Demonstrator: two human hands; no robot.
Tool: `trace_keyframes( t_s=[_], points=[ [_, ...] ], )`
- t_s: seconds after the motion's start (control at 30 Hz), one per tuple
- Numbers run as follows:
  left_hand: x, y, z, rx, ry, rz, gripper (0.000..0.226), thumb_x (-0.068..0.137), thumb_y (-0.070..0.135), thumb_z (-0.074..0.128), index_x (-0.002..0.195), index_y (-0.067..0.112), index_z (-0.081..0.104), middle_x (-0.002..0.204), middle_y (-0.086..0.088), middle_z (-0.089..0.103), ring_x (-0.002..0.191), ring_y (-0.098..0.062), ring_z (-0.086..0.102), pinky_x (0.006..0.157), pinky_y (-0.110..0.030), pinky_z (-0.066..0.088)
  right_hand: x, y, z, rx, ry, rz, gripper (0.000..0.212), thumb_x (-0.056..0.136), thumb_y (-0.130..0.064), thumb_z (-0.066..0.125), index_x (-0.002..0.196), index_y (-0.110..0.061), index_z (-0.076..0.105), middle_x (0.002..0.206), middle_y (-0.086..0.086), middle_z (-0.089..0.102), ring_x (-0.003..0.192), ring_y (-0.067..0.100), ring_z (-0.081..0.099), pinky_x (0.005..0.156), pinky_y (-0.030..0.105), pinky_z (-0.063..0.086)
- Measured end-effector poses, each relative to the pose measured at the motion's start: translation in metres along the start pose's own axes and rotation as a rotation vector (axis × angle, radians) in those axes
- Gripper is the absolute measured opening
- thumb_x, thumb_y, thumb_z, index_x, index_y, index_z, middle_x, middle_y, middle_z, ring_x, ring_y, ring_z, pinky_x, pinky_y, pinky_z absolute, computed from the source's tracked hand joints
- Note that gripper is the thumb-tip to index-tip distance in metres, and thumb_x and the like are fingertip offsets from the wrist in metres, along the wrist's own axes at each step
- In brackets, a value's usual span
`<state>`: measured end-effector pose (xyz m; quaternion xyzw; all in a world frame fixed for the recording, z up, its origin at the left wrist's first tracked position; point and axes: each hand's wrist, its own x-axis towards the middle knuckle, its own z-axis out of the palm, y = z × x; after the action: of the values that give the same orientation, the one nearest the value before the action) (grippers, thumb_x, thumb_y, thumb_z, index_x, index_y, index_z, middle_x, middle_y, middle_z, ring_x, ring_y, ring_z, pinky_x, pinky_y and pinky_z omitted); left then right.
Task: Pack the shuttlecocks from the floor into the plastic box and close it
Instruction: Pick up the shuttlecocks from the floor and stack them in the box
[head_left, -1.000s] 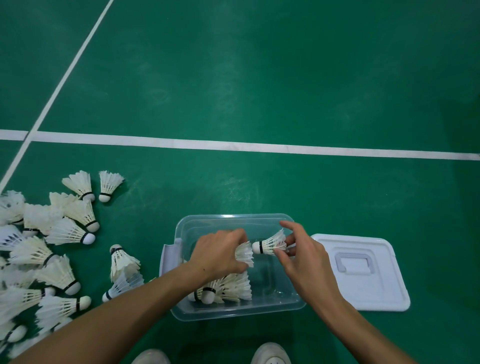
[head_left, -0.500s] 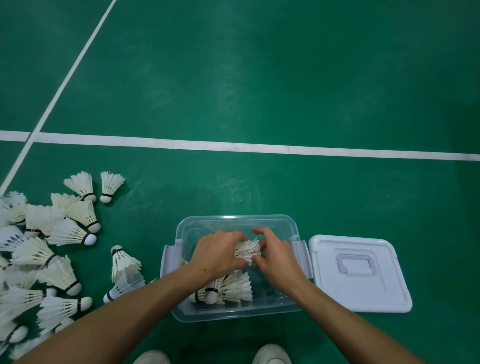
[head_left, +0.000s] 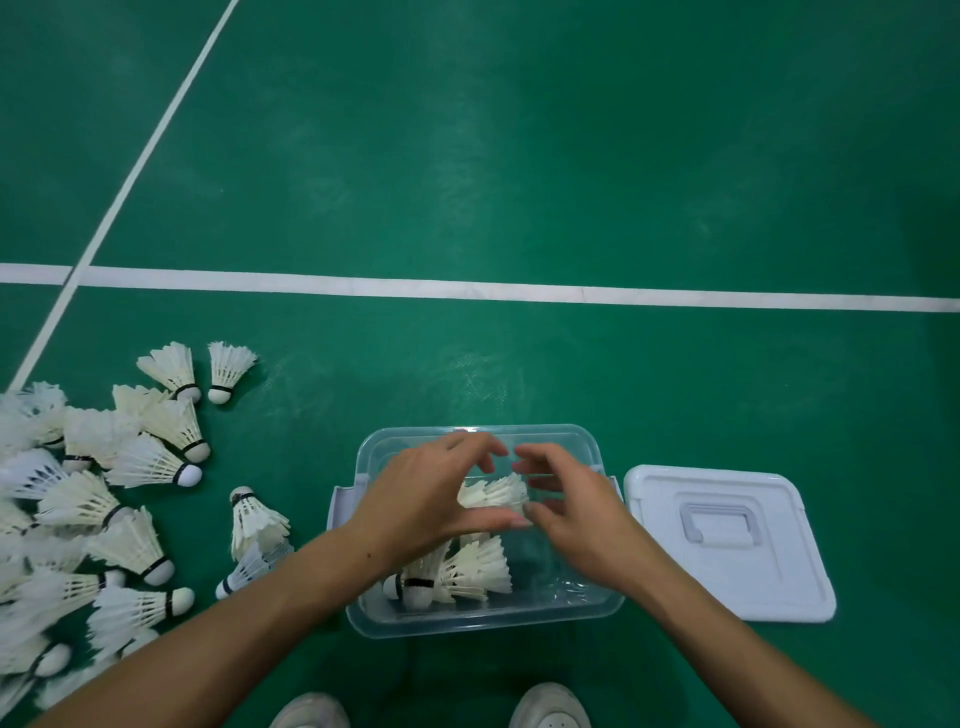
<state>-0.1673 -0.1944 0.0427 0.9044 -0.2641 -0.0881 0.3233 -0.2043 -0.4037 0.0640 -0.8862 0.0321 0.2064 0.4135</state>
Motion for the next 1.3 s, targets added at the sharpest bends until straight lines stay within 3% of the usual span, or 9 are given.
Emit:
trace_keyframes(
  t_s=[0.1, 0.3, 0.43, 0.57, 0.73, 0.93, 1.03, 1.17, 1.3],
  points=[
    [0.005, 0.012, -0.019, -0.194, 0.067, 0.117, 0.065, 0.075, 0.062, 0.083, 0.123, 0.024, 0.059, 0.102, 0.015, 0.06, 0.08, 0.015, 0.055, 0.07, -0.008, 0.041, -0.013, -0.012, -0.008, 0.267, -0.157, -0.062, 0.062, 0.092, -0.005, 0.079, 0.145, -0.025, 0.053, 0.129, -0.007, 0.073, 0.123, 0.005, 0.067, 0.106, 0.03, 0.056],
    [0.02, 0.037, -0.01, -0.509, 0.142, 0.202, 0.049, 0.073, 0.038, 0.093, 0.106, 0.02, 0.061, 0.085, 0.009, 0.058, 0.048, -0.004, 0.039, 0.054, -0.009, 0.028, -0.033, -0.015, -0.014, 0.246, -0.081, -0.134, 0.051, 0.082, -0.021, 0.091, 0.126, -0.032, 0.067, 0.116, -0.01, 0.076, 0.111, 0.006, 0.071, 0.099, 0.027, 0.056],
    [0.025, 0.044, 0.003, -0.477, 0.204, 0.215, 0.036, 0.079, 0.029, 0.091, 0.101, 0.015, 0.067, 0.086, 0.009, 0.063, 0.058, -0.009, 0.052, 0.059, -0.022, 0.043, -0.037, -0.002, -0.018, 0.146, -0.071, -0.188, 0.02, 0.087, -0.029, 0.086, 0.1, -0.032, 0.072, 0.097, -0.013, 0.072, 0.099, 0.012, 0.07, 0.095, 0.033, 0.057],
    [0.009, 0.029, 0.005, -0.511, 0.234, -0.015, 0.022, 0.089, 0.032, 0.081, 0.102, 0.018, 0.069, 0.096, 0.009, 0.071, 0.086, -0.015, 0.069, 0.076, -0.026, 0.058, -0.045, 0.015, -0.025, 0.073, 0.045, -0.147, 0.012, 0.092, -0.028, 0.082, 0.089, -0.031, 0.07, 0.091, -0.01, 0.07, 0.091, 0.011, 0.07, 0.084, 0.023, 0.057],
    [-0.015, -0.009, 0.023, -0.558, -0.198, -0.399, 0.035, 0.079, 0.033, 0.092, 0.105, 0.023, 0.071, 0.102, 0.004, 0.077, 0.091, -0.011, 0.075, 0.086, -0.036, 0.064, -0.051, 0.027, -0.027, -0.175, 0.221, -0.013, 0.014, 0.091, -0.032, 0.08, 0.084, -0.03, 0.068, 0.084, -0.013, 0.073, 0.084, 0.002, 0.069, 0.08, 0.03, 0.059],
    [-0.017, -0.005, 0.053, -0.101, -0.375, -0.374, 0.061, 0.068, 0.057, 0.087, 0.122, 0.038, 0.066, 0.12, 0.02, 0.071, 0.11, -0.006, 0.068, 0.093, -0.038, 0.06, -0.052, 0.018, -0.014, -0.415, 0.269, 0.007, 0.019, 0.092, -0.037, 0.078, 0.101, -0.034, 0.062, 0.088, -0.018, 0.074, 0.085, 0.008, 0.069, 0.077, 0.036, 0.058],
    [-0.017, 0.004, 0.067, 0.184, -0.359, -0.299, 0.061, 0.075, 0.06, 0.079, 0.128, 0.036, 0.064, 0.122, 0.013, 0.071, 0.11, -0.015, 0.066, 0.086, -0.035, 0.055, -0.05, 0.016, -0.008, -0.437, 0.248, 0.023, 0.033, 0.093, -0.03, 0.076, 0.119, -0.033, 0.055, 0.093, -0.013, 0.075, 0.091, 0.015, 0.07, 0.077, 0.037, 0.056],
    [-0.015, 0.001, 0.07, 0.176, -0.359, -0.31, 0.054, 0.077, 0.051, 0.083, 0.123, 0.033, 0.062, 0.117, 0.01, 0.072, 0.106, -0.017, 0.065, 0.081, -0.035, 0.053, -0.046, 0.018, 0.001, -0.45, 0.207, 0.013, 0.057, 0.093, -0.024, 0.077, 0.138, -0.034, 0.044, 0.09, -0.007, 0.074, 0.087, 0.021, 0.07, 0.077, 0.04, 0.057],
    [-0.018, -0.002, 0.062, 0.094, -0.364, -0.337, 0.046, 0.077, 0.043, 0.082, 0.118, 0.037, 0.062, 0.118, 0.016, 0.07, 0.103, -0.011, 0.064, 0.084, -0.035, 0.056, -0.041, 0.022, 0.006, -0.457, 0.157, 0.005, 0.057, 0.093, -0.02, 0.077, 0.141, -0.03, 0.047, 0.09, -0.005, 0.073, 0.085, 0.019, 0.068, 0.077, 0.036, 0.057]
  ],
)
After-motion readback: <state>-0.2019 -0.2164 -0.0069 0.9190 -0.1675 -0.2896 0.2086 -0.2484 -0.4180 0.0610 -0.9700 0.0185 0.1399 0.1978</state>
